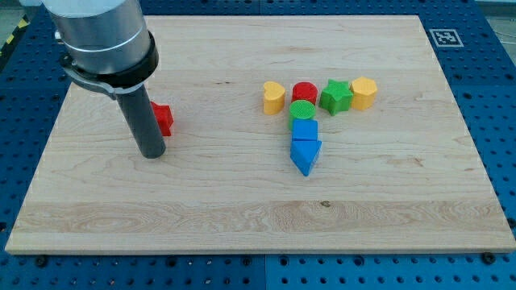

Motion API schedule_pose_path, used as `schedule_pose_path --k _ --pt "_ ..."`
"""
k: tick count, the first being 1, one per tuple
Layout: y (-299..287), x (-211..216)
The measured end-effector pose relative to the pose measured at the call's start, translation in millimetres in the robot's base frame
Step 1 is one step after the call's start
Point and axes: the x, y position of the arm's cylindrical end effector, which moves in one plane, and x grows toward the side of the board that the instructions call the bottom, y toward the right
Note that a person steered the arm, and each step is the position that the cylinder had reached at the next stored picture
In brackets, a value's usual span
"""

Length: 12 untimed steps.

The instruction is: Move the red star towards the heart

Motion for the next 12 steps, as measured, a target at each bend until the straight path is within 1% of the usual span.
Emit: schedule_pose_path --k 1,2,3,4,5,6,7,9,11,12 --pt "0 -3" --pt "0 -22" --pt "0 -30" --pt "-1 -32" --pt "-27 -37" --pt "-35 -37" --pt "-46 -51" --pt "-44 -61" --pt "-27 -84" --pt "-27 -84"
